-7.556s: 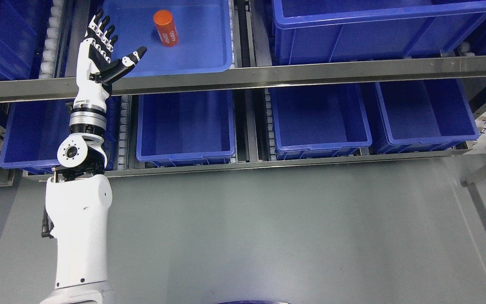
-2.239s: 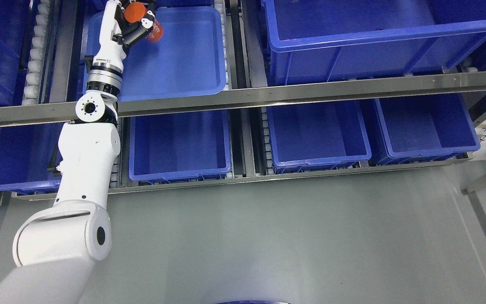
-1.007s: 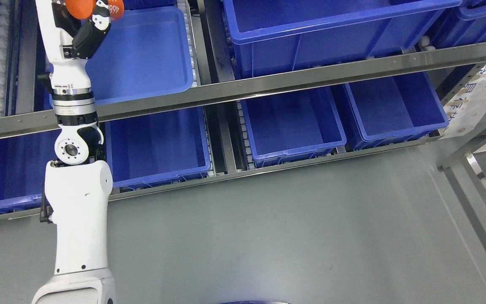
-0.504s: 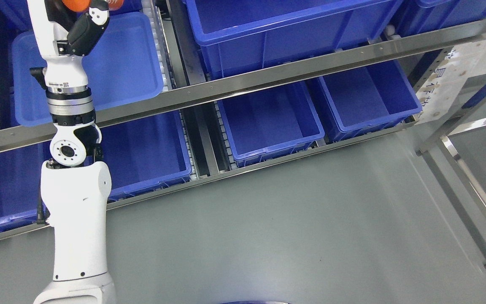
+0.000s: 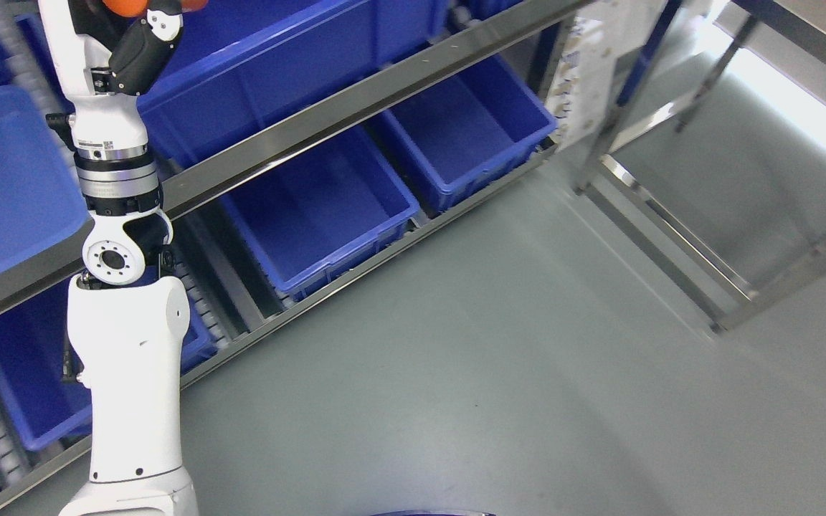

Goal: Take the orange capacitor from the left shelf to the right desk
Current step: 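Carry the capacitor in the left hand while turning toward the steel table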

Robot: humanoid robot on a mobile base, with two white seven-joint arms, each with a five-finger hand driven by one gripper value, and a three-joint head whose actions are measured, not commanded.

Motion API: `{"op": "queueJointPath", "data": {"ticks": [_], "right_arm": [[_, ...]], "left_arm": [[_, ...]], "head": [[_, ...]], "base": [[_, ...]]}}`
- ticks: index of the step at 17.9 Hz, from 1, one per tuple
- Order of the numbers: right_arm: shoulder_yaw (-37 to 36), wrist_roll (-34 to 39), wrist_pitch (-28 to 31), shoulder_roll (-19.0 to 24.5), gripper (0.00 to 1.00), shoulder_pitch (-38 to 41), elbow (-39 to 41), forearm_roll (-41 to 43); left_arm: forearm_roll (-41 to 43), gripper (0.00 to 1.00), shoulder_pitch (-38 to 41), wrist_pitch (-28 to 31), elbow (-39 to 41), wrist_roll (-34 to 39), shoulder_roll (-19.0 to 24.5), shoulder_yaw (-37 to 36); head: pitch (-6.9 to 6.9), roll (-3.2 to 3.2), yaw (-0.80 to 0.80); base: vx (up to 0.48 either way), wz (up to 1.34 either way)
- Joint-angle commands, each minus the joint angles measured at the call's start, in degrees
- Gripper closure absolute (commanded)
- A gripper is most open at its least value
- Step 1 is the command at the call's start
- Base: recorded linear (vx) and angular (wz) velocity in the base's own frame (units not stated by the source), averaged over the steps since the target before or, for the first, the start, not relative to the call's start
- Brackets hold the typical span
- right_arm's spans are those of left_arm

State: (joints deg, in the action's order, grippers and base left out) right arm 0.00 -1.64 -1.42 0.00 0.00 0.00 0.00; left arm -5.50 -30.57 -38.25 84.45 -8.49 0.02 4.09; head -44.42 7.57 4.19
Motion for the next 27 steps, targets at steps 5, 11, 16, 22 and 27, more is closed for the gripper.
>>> {"op": "queueJointPath", "data": {"ticks": [5,11,16,22,27], "right_arm": [[-0.7,-0.03,0.01,-1.0,0.0,1.14,1.0,-0.26],[-0.7,-0.03,0.01,-1.0,0.0,1.14,1.0,-0.26],[-0.7,-0.03,0.01,-1.0,0.0,1.14,1.0,-0.26],[-0.7,-0.03,0.01,-1.0,0.0,1.14,1.0,-0.26],[-0.7,-0.03,0.01,-1.0,0.0,1.14,1.0,-0.26]], "left_arm": [[-1.09,0.99,0.16,0.19,1.41,0.05,0.98,-2.68],[-1.09,0.99,1.65,0.72,1.41,-0.12,0.98,-6.1],[-0.91,0.99,5.95,9.84,0.45,-0.04,0.98,-17.95],[-0.74,0.99,9.03,16.01,-2.36,0.14,0.98,-19.12],[-0.82,0.99,9.83,16.28,-2.36,-0.12,0.98,-12.72]], "head": [[0.0,0.0,0.0],[0.0,-0.02,0.0],[0.0,-0.08,0.0],[-0.01,-0.09,0.0],[-0.01,-0.09,0.0]], "base": [[0.037,-0.94],[0.105,-0.76],[0.188,-0.58],[0.25,-0.29],[0.308,-0.12]]}}
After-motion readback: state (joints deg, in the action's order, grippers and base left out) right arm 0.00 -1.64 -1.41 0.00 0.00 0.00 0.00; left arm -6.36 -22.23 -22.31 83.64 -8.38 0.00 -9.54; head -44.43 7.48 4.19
